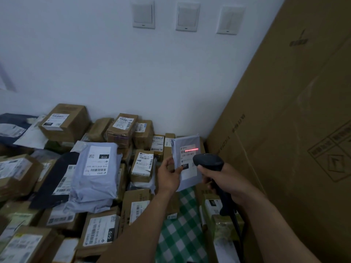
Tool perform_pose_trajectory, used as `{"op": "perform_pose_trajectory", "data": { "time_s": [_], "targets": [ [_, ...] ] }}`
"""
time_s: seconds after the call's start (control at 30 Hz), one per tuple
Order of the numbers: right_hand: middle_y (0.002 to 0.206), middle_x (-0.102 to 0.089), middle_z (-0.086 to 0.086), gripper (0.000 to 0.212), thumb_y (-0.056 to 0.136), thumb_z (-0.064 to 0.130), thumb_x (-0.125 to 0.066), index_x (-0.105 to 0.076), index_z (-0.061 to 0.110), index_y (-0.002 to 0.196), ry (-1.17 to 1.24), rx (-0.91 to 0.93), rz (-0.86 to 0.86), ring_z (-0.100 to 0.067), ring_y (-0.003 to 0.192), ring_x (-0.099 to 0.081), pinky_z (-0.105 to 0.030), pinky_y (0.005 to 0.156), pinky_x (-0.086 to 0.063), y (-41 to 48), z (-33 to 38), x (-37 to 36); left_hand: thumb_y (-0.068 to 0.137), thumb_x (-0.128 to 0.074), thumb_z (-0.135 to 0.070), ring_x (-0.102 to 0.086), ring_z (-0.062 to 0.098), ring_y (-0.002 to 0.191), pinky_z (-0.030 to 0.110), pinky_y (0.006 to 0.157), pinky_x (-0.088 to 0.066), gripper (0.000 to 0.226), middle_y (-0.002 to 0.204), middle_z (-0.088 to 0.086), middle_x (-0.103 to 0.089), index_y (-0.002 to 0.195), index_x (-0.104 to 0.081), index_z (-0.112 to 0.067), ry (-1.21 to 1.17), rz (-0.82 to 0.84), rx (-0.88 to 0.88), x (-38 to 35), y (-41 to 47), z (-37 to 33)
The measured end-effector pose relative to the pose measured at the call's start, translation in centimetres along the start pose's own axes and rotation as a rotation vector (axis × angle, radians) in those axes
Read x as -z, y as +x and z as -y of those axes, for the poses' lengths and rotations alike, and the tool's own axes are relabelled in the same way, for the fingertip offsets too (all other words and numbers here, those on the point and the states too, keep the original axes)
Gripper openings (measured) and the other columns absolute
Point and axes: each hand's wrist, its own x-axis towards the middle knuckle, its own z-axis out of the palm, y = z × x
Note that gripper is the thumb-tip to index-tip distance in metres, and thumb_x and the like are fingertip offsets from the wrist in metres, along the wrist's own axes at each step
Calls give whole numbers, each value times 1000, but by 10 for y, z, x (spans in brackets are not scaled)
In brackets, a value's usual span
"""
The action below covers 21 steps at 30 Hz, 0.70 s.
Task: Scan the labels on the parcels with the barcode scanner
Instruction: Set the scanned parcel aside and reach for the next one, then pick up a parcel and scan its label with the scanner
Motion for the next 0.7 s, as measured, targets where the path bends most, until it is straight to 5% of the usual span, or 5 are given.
{"op": "perform_pose_trajectory", "data": {
  "time_s": [0.17,0.47,0.7],
  "targets": [
    [78,-71,-5,24,94,33,-73,-70,15,110,23,7,8,-13,61,-62,-25,54,-50,16,-1,3,92,-72,-6,-63,24,119,39,91,-60,42,124,1,-63,125,-54,-25,33,-4,-21,-3,15,3],
    [91,-74,-5,21,96,34,-72,-71,17,108,25,-99,-51,-14,69,-63,-31,63,-50,92,-7,21,104,-56,-13,-56,28,130,45,105,-49,44,139,9,-61,147,-49,-16,224,-16,28,-18,97,3],
    [94,-72,-9,20,97,29,-70,-69,13,111,63,-221,-62,-14,65,-60,-29,59,-48,143,-27,26,106,-47,-12,-60,31,124,42,99,-53,38,134,11,-63,144,-49,-18,360,-89,93,-31,190,25]
  ]
}}
